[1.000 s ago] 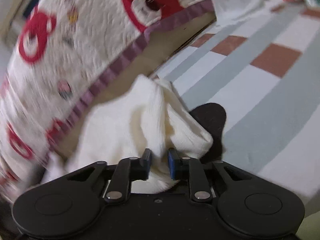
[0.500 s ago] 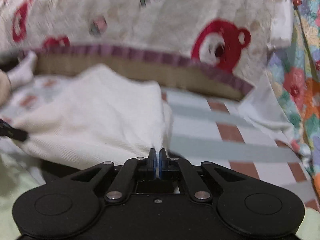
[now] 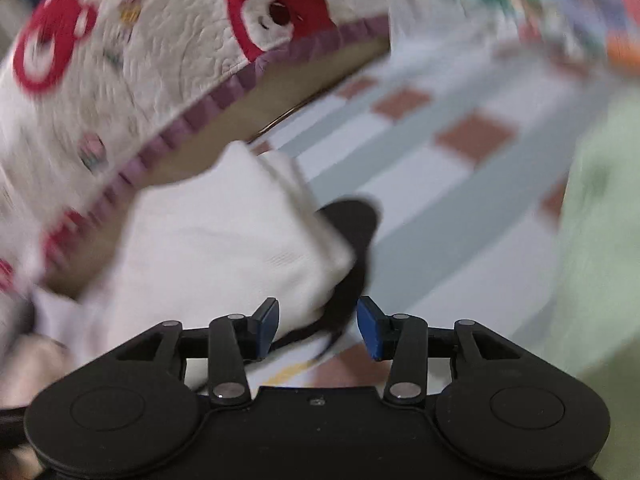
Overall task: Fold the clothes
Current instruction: 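Grasp the shirt end with the left gripper and fold it toward the right gripper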
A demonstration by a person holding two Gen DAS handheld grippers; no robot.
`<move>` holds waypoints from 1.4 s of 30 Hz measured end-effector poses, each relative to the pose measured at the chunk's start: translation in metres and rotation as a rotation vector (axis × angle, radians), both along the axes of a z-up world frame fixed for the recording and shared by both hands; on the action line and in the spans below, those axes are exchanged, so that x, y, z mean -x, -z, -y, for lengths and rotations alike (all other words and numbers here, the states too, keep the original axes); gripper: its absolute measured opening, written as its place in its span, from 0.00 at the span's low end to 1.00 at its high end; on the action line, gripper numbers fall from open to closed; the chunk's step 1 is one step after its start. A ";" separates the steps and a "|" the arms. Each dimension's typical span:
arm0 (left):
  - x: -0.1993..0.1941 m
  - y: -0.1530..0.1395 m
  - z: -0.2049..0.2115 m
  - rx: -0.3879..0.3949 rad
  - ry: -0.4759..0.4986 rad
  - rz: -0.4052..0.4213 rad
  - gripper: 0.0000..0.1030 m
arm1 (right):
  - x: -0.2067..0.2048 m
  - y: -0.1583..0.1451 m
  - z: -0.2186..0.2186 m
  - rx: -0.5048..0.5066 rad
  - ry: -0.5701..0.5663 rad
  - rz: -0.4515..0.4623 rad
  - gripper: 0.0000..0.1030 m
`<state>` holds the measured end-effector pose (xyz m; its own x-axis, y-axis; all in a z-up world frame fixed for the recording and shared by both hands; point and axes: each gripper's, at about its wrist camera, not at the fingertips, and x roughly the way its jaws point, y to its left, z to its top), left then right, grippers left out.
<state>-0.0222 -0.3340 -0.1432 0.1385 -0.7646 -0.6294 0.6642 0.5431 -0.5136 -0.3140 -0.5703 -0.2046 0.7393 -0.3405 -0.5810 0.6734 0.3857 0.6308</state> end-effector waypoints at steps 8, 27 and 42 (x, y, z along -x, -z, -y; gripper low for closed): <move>-0.009 0.009 0.077 -0.162 0.069 0.281 0.27 | -0.039 0.026 -0.014 -0.107 0.075 0.032 0.57; 0.048 0.001 0.032 0.100 0.270 0.539 0.60 | -0.073 -0.012 0.026 0.073 0.056 0.111 0.19; 0.078 0.029 0.092 -0.208 0.393 0.894 0.25 | -0.083 -0.085 0.046 0.002 -0.028 0.186 0.18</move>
